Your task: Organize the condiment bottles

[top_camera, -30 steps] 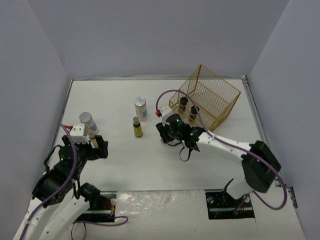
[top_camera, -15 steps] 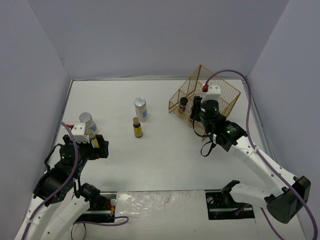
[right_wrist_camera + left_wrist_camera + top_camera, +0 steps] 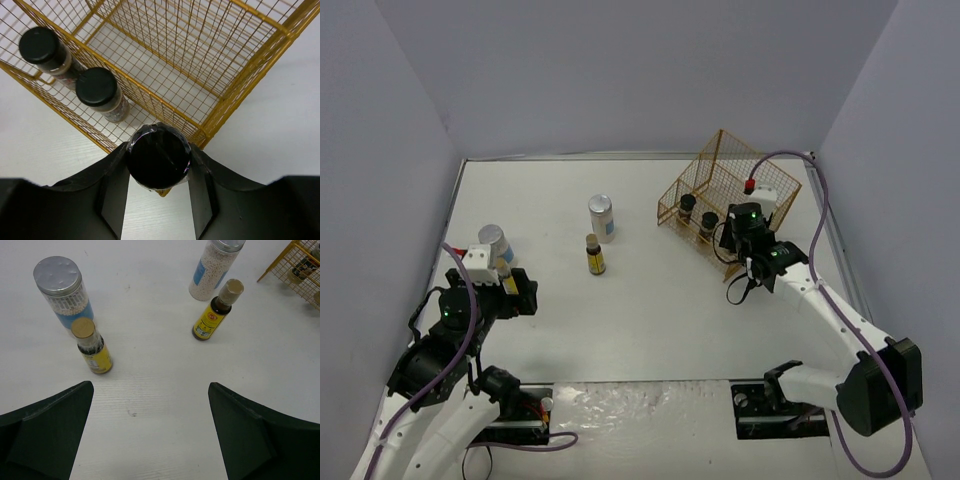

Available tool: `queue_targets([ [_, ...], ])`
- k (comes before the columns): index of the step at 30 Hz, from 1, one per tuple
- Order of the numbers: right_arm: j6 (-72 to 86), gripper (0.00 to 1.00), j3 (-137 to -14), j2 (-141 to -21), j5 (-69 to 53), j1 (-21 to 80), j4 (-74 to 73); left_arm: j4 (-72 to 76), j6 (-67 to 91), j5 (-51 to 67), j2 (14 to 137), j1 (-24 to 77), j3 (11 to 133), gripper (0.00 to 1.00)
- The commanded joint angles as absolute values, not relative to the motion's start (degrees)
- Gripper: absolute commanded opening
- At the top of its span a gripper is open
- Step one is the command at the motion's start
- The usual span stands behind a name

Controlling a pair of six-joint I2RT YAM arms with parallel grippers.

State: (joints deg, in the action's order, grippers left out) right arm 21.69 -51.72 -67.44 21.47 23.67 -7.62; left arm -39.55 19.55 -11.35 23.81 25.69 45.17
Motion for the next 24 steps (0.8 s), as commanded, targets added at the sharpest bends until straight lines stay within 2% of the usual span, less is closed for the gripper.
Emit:
queue_targets([
  [1, 22.9, 0.0, -50.76, -69.81, 20.4, 23.12, -1.36, -35.44, 18.98, -10.72, 24.79, 25.05, 46.65, 0.97],
  [8, 21.41, 0.0, -50.19, -74.91, 19.54, 23.12, 2.78, -35.35, 18.91, -10.55, 24.62, 24.72, 46.58, 0.97],
  [13, 21.5, 0.06, -50.61, -78.51, 20.14, 23.12, 3.69, -35.33, 18.76, -10.2, 24.93, 24.38, 46.58, 0.97],
  [15, 21.7, 0.11, -50.96, -79.59, 20.21, 23.12, 3.69, -35.33, 18.72, -10.11, 24.96, 24.26, 46.58, 0.97],
  [18, 21.97, 0.29, -51.06, -79.7, 19.6, 23.12, 3.69, -35.42, 18.72, -10.11, 24.96, 24.26, 46.58, 0.97],
  [19, 22.04, 0.32, -51.06, -79.24, 19.26, 23.12, 3.62, -35.42, 18.72, -10.18, 24.89, 24.26, 46.58, 0.97],
  [22, 21.96, 0.48, -51.01, -77.5, 18.41, 23.12, 3.21, -35.42, 18.82, -10.2, 24.89, 24.26, 46.57, 0.97],
  [24, 21.63, 0.56, -51.55, -75.69, 17.65, 23.14, 2.18, -35.42, 18.9, -10.17, 25.1, 24.23, 46.52, 0.97],
])
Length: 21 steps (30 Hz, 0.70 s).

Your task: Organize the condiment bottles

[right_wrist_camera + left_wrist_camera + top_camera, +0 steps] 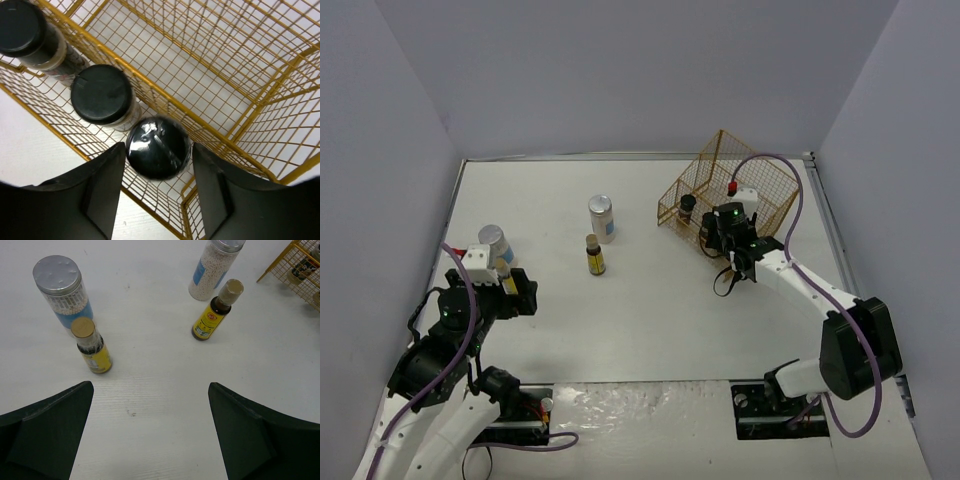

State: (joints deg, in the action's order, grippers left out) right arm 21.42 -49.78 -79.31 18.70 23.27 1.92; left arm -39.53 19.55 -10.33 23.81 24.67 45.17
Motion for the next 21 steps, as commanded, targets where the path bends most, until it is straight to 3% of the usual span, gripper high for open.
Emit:
queue_targets([
  [1, 21.35, 0.59, -51.92, -74.66, 17.32, 23.19, 1.24, -35.42, 18.9, -10.12, 25.2, 24.18, 46.57, 0.97],
  [6, 20.01, 0.73, -54.9, -70.65, 15.62, 23.37, -3.75, -35.59, 18.98, -10.11, 25.48, 24.17, 46.67, 0.97],
  [10, 18.99, 0.78, -57.84, -67.26, 12.86, 23.47, -6.88, -35.59, 19.35, -10.1, 25.39, 24.08, 46.67, 0.97],
  [17, 10.5, 0.94, -64.79, -66.7, -8.38, 24.71, -7.04, -34.57, 20.66, -10.17, 25.49, 24.08, 47.01, 0.97],
  [21, 5.97, 0.98, -67.33, -69.53, -11.93, 27.78, -5.77, -34.43, 20.24, -10.7, 25.47, 23.88, 47.09, 0.97],
])
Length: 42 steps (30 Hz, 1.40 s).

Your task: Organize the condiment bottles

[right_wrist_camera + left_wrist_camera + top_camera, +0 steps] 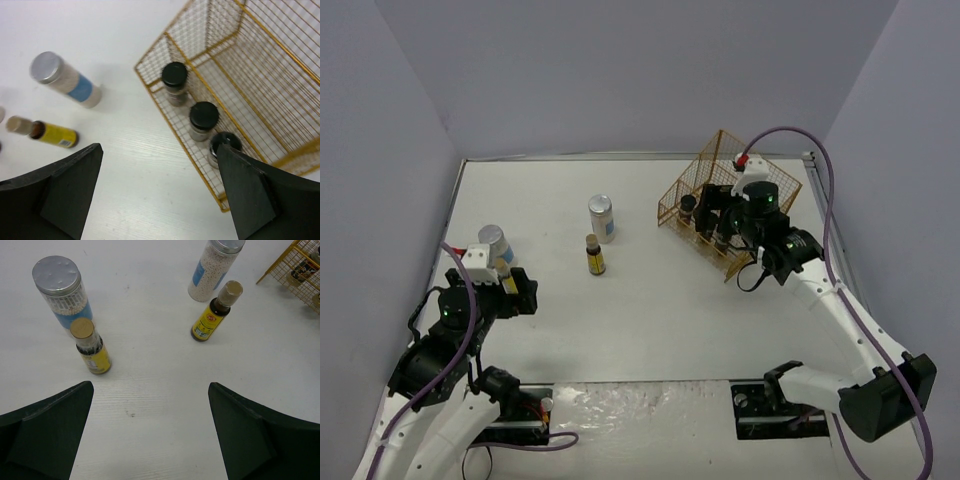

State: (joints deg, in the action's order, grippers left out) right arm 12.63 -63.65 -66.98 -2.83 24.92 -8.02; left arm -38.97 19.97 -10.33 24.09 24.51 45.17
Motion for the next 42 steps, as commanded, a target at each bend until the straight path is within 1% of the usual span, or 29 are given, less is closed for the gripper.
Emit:
queue_targets([
  [1, 4.44, 0.99, -68.15, -70.95, -11.9, 29.31, -5.26, -34.51, 20.04, -10.89, 25.33, 23.86, 47.06, 0.97],
  [4, 0.4, 0.99, -70.55, -75.41, -13.39, 34.5, -3.29, -34.64, 19.49, -11.54, 24.86, 23.73, 47.12, 0.97],
  [7, -1.53, 0.99, -71.94, -80.36, -18.14, 36.05, 1.46, -34.71, 18.9, -12.31, 24.43, 23.73, 47.36, 0.97],
  [10, -2.9, 0.98, -73.88, -85.76, -20.16, 36.9, 4.44, -34.63, 18.8, -12.63, 24.06, 23.63, 47.08, 0.97],
  [16, -6.25, 0.95, -79.04, -95.24, -22.32, 40.59, 5.78, -34.69, 18.37, -12.65, 24.23, 23.18, 46.74, 0.97],
  [25, -10.06, 0.91, -84.12, -104.14, -22.76, 44.69, 6.77, -33.74, 18.18, -9.52, 26.32, 21.03, 46.67, 0.97],
  [33, -10.99, 0.79, -87.18, -110.11, -23.29, 45.79, 7.2, -33.13, 18.02, -7.57, 26.37, 18.55, 46.32, 0.97],
  [42, -11.99, 0.71, -88.54, -113.08, -21.77, 46.58, 7.31, -32.7, 18.02, -5.77, 26.6, 16.78, 46.23, 0.97],
])
